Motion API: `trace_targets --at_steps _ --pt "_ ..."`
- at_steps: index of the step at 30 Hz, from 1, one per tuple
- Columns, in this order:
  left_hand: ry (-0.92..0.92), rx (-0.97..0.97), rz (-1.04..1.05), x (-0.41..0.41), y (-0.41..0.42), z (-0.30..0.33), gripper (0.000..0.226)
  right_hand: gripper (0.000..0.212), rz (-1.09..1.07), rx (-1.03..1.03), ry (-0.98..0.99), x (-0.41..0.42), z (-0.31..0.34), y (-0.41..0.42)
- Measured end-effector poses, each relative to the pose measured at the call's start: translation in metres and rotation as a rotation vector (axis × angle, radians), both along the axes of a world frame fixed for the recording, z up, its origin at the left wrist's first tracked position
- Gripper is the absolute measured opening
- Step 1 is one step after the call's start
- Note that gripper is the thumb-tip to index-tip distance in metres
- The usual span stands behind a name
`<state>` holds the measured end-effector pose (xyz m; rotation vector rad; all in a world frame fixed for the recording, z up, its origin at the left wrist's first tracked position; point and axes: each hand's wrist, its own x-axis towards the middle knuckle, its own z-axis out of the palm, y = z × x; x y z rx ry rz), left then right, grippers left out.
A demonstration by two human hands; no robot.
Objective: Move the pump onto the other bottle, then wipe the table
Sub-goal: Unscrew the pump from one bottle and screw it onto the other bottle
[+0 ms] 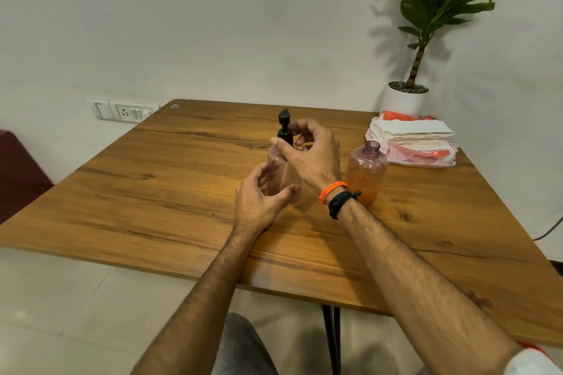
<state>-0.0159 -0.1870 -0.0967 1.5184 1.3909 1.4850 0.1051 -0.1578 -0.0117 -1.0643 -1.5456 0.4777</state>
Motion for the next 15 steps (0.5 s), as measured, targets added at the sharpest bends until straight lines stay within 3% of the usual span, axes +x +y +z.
trace_targets --at_steps 5,11,15 --pt "-0.002 -0.005 0.007 0.0006 -0.0001 0.0006 0.074 0.024 0.015 0.009 0.0 -0.001 -0.001 -0.0016" --pt "-0.009 -0.005 0.0 0.0008 -0.0015 0.002 0.071 0.037 -0.006 0.003 -0.024 -0.0015 0.0004 -0.002" --pt "-0.008 0.0 0.001 0.0007 -0.0022 0.0033 0.071 0.029 -0.007 0.001 0.01 -0.0015 0.0002 -0.0025"
